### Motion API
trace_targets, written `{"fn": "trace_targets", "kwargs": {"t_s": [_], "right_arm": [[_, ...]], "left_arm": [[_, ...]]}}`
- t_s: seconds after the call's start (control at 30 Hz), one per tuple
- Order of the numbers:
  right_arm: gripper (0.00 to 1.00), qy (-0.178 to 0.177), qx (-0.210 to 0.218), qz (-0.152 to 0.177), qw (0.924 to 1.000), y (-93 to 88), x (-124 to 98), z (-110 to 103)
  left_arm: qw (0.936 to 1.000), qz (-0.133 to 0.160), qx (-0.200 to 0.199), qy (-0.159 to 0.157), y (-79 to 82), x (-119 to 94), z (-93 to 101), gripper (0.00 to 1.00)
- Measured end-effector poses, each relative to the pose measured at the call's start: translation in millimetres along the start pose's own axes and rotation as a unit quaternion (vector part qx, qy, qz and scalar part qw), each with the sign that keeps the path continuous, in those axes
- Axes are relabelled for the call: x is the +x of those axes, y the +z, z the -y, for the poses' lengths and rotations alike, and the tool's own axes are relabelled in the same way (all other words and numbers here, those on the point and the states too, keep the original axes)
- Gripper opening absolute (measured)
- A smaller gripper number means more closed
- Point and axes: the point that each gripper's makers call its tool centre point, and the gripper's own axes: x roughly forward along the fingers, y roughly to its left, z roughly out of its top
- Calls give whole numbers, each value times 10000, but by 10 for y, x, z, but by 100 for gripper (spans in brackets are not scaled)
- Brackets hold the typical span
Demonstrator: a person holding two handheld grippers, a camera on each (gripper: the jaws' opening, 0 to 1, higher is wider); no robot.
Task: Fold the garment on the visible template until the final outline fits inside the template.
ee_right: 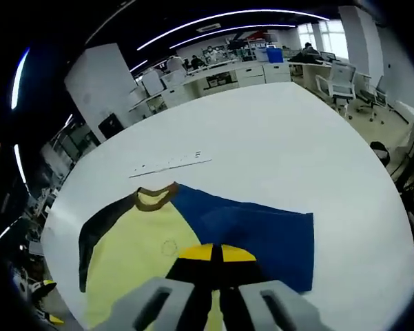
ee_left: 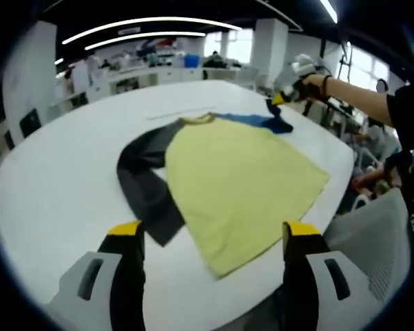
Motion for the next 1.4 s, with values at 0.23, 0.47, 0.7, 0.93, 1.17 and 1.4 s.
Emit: {"fn": "trace_targets", "kwargs": {"t_s": [0.23,0.47,0.7,0.93,1.17,1.4], "right_arm": [[0,197,-186,-23,9996,12,60,-316],[0,303,-444,-44,9985,16,123,-585],[0,364,-585,-80,9976,-25,200,-803],[0,521,-672,-108,9963,-60,278,-1047],[0,639,-735,-141,9951,-77,328,-1245],[0,747,-841,-158,9935,-70,371,-1440]], "left_arm": [[10000,23,53,-80,30,13,44,83],[9999,-1,81,-104,24,19,60,87],[9999,86,70,-121,37,34,77,93],[9997,80,130,-181,32,48,106,97],[9997,76,147,-201,28,47,95,99],[9996,66,141,-239,19,56,96,99]]}}
